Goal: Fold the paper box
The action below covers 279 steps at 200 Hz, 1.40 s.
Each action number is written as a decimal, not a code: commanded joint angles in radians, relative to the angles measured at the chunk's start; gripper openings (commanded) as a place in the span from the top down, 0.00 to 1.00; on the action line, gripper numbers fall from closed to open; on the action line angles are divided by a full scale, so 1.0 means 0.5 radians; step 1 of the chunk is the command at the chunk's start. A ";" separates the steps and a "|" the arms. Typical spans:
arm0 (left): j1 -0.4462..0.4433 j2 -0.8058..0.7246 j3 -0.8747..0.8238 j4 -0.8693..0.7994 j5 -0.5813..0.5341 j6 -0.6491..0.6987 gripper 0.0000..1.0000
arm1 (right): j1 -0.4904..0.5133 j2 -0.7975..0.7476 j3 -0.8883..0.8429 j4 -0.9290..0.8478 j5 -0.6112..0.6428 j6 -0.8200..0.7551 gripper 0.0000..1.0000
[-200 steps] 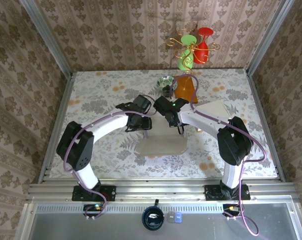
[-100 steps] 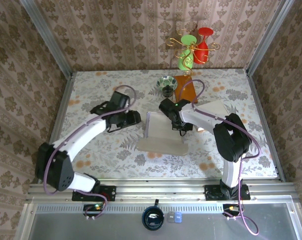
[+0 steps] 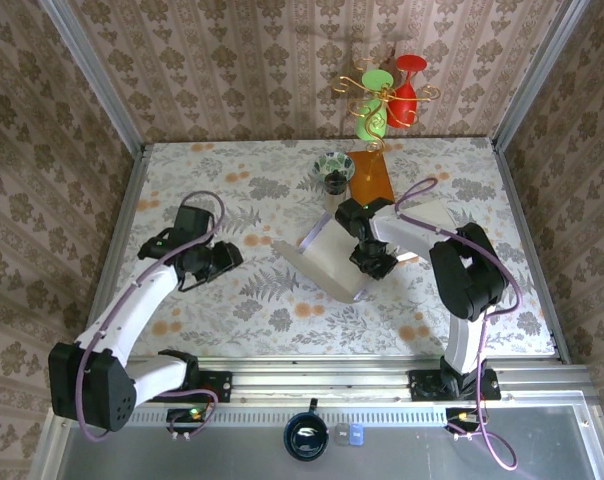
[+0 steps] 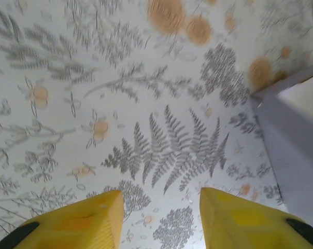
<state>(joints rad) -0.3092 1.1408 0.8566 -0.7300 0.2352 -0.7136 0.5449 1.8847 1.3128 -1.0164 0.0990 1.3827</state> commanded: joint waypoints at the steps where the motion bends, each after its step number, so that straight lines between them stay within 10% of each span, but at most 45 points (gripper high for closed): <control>1: -0.058 0.004 -0.113 0.021 0.155 -0.067 0.57 | 0.058 0.110 -0.074 -0.067 -0.322 0.440 1.00; 84: -0.396 0.408 -0.213 0.501 0.286 -0.272 0.61 | 0.213 0.038 -0.322 0.489 -0.747 1.011 0.77; 163: -0.403 0.596 -0.158 0.625 0.294 -0.287 0.62 | 0.139 -0.437 -0.106 0.218 -0.386 0.405 0.46; 223: -0.385 0.668 -0.161 0.722 0.300 -0.385 0.64 | -0.351 -0.675 -0.370 0.754 -0.502 -0.890 0.78; 279: -0.367 0.772 -0.155 0.918 0.294 -0.529 0.70 | -0.476 -0.280 -0.356 0.917 -0.846 -1.137 0.98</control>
<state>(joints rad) -0.5034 1.5066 0.7597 -0.3279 0.3752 -0.9268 0.2970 1.6817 1.1316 -0.5999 -0.2222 0.9192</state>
